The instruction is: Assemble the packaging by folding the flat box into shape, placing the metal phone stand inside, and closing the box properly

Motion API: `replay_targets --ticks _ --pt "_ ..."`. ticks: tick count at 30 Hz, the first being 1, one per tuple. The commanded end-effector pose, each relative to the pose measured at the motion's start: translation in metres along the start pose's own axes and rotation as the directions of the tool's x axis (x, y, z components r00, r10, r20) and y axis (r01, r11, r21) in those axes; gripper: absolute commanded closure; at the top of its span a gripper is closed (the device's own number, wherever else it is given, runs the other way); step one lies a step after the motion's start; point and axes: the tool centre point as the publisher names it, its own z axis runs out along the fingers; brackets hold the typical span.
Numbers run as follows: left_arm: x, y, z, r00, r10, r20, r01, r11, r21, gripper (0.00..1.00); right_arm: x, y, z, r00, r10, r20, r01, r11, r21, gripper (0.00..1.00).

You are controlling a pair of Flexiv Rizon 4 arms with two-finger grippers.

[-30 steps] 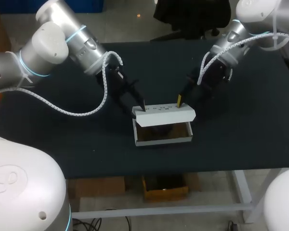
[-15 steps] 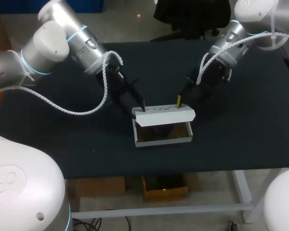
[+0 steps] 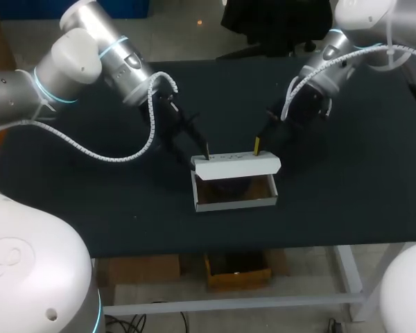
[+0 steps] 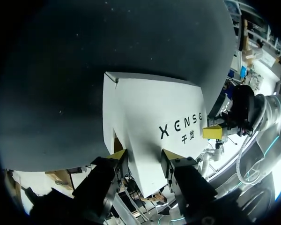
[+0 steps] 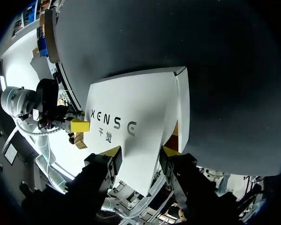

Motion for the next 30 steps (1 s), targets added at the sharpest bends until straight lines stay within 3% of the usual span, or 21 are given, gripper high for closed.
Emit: replay_targets --ticks 1,30 --pt "0.005 -0.007 0.003 1.000 -0.001 0.002 0.002 0.999 -0.042 0.55 0.004 0.007 0.001 1.000 0.001 -0.001 -0.001 0.999 0.033 0.50" --pt "0.012 -0.007 -0.002 1.000 -0.020 -0.005 0.019 0.998 -0.062 0.54 0.016 0.010 -0.003 1.000 -0.004 -0.007 0.005 0.999 0.054 0.51"
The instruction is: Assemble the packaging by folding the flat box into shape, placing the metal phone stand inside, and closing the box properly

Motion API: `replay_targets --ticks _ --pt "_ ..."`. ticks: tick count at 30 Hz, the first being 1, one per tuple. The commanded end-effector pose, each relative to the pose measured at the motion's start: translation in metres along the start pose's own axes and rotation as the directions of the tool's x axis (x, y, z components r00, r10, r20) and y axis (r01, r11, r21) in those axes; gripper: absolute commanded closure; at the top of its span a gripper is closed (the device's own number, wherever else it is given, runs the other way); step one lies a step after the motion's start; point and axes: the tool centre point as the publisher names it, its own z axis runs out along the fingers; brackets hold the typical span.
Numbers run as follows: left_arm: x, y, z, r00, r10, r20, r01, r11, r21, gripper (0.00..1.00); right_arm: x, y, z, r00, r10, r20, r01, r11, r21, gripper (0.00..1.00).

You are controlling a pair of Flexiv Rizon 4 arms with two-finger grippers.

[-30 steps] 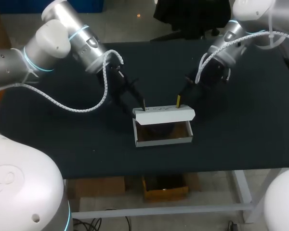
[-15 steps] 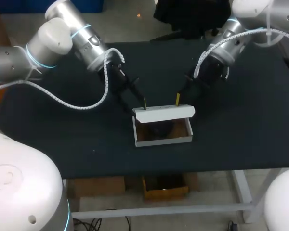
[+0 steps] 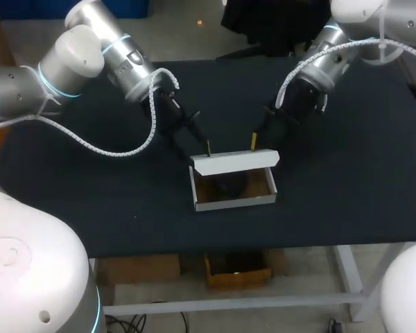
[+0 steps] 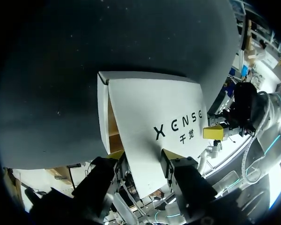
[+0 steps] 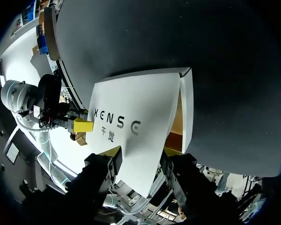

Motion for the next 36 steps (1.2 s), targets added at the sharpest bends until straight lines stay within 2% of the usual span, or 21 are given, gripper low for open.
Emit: replay_targets --ticks 1,14,26,36 --pt "0.006 -0.003 0.003 1.000 0.001 0.001 -0.001 1.000 -0.006 0.54 0.006 0.004 0.003 1.000 -0.002 0.001 0.002 1.000 0.011 0.51" --pt "0.003 -0.005 0.007 1.000 0.001 0.006 -0.001 1.000 -0.005 0.54 0.000 0.004 0.008 1.000 0.009 0.007 -0.009 1.000 0.009 0.51" --pt "-0.014 -0.010 0.011 1.000 -0.005 0.011 0.005 1.000 -0.001 0.53 -0.008 0.004 0.014 1.000 0.020 0.014 -0.021 1.000 0.006 0.50" --pt "-0.019 -0.008 0.010 1.000 -0.001 0.029 0.000 1.000 0.021 0.53 -0.011 0.005 0.016 0.999 0.029 0.024 -0.029 1.000 -0.003 0.50"
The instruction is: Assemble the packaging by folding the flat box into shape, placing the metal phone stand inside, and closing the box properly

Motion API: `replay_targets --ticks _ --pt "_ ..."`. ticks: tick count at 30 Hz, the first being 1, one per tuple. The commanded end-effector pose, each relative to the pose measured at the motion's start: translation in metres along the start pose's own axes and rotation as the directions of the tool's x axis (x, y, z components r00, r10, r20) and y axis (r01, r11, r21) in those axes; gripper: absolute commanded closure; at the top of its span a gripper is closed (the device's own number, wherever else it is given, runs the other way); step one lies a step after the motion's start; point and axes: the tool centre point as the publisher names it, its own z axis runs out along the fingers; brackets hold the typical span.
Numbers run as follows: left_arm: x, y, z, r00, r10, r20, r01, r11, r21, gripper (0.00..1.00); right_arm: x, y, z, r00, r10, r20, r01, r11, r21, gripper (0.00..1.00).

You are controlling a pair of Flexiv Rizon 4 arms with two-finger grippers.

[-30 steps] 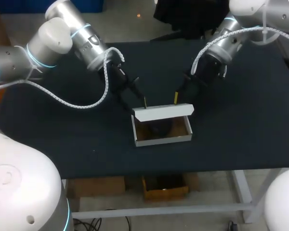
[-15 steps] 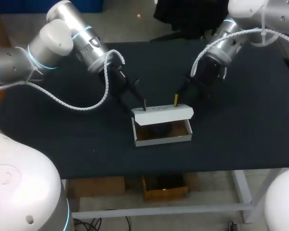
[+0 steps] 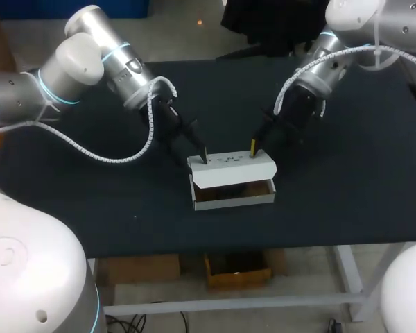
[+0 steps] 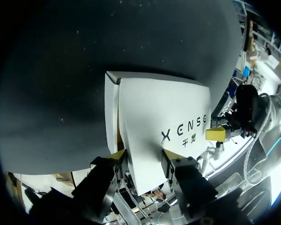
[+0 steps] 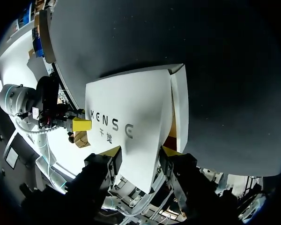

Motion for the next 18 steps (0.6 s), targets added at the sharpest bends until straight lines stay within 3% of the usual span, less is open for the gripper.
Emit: replay_targets --ticks 1,9,18 --pt "0.0009 0.0014 0.0014 1.000 0.002 0.012 -0.003 1.000 0.008 0.53 -0.0003 0.0007 0.0030 1.000 -0.001 0.001 0.001 1.000 -0.002 0.50" --pt "-0.0001 0.0007 0.0029 1.000 0.009 0.026 -0.010 1.000 0.025 0.53 -0.0051 0.0016 0.0020 1.000 0.003 0.003 -0.003 1.000 -0.009 0.45" --pt "-0.0018 0.0000 0.0038 0.999 0.019 0.039 -0.021 0.999 0.046 0.53 -0.0087 0.0044 0.0026 1.000 0.002 0.012 -0.002 1.000 -0.012 0.49"
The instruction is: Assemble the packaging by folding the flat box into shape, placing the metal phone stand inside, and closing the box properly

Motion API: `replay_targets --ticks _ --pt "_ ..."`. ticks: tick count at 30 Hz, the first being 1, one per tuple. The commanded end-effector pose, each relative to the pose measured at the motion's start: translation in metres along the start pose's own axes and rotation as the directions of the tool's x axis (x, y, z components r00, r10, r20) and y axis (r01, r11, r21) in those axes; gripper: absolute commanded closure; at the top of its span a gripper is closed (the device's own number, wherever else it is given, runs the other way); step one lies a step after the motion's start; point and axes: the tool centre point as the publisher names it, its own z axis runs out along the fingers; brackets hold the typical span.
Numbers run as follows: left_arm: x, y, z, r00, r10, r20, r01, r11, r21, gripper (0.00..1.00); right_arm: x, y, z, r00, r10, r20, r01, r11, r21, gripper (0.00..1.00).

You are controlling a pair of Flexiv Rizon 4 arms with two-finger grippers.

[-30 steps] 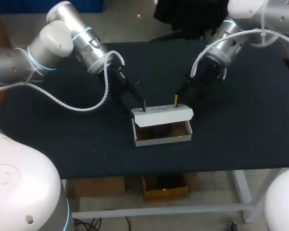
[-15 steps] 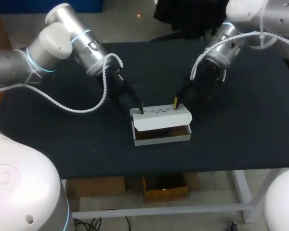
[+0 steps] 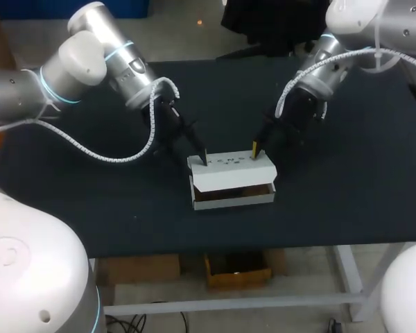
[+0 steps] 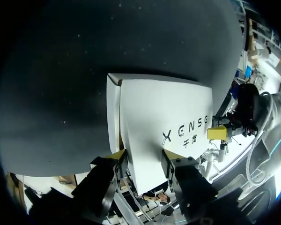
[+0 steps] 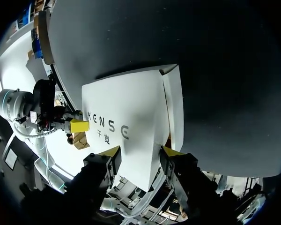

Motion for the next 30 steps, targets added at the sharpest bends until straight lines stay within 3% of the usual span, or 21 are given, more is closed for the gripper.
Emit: replay_targets --ticks 1,5,10,30 --pt "0.000 0.002 0.001 1.000 0.005 0.004 -0.005 1.000 0.015 0.53 -0.001 0.002 0.001 1.000 -0.004 0.002 0.004 1.000 0.002 0.49" --pt "-0.001 0.003 0.001 1.000 0.010 0.009 -0.010 1.000 0.026 0.52 -0.002 0.004 0.002 1.000 -0.008 0.006 0.008 1.000 0.004 0.47" --pt "-0.002 0.005 0.000 1.000 0.025 0.020 -0.025 0.999 0.045 0.52 -0.003 0.005 0.002 1.000 -0.013 0.009 0.013 1.000 0.004 0.33" --pt "0.002 0.012 -0.005 0.997 0.050 0.063 -0.058 0.991 0.119 0.51 -0.004 0.014 0.002 1.000 -0.018 0.007 0.018 1.000 0.013 0.44"
